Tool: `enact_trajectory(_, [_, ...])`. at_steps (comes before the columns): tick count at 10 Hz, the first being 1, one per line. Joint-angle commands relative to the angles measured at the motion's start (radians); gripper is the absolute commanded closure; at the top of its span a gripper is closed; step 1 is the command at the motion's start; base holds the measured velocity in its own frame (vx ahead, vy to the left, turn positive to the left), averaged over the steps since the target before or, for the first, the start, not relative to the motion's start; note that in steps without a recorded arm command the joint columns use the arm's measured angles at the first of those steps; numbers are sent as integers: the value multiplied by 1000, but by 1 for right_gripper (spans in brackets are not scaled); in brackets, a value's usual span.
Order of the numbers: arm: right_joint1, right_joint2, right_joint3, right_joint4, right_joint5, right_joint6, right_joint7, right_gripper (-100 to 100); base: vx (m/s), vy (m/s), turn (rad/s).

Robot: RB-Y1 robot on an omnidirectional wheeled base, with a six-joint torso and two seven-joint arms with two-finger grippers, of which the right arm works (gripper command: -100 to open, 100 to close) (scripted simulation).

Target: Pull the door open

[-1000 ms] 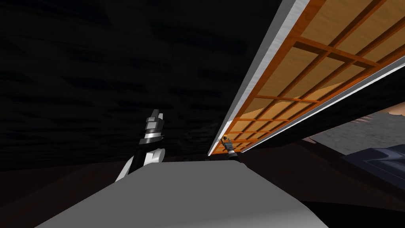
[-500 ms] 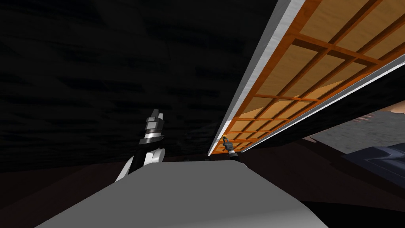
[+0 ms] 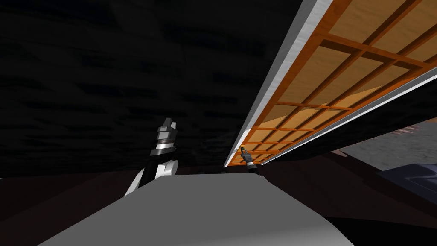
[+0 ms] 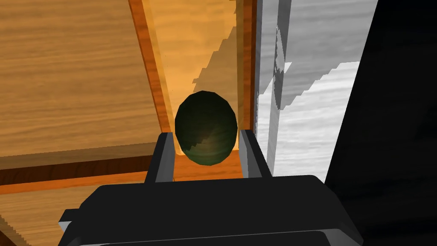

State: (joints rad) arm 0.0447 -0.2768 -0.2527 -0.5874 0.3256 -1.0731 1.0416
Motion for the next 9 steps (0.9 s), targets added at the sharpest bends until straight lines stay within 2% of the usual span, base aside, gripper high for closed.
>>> enact_trajectory(1, [0,3,7,-2,-10,3,-30,100,-43,-26,52])
enact_trajectory(4, [-1,3,15,-4,-31,7,-80,100,-41,-18,54])
enact_trajectory(9, [-3,3,33,-9,-80,17,-197,100,-50,-27,77])
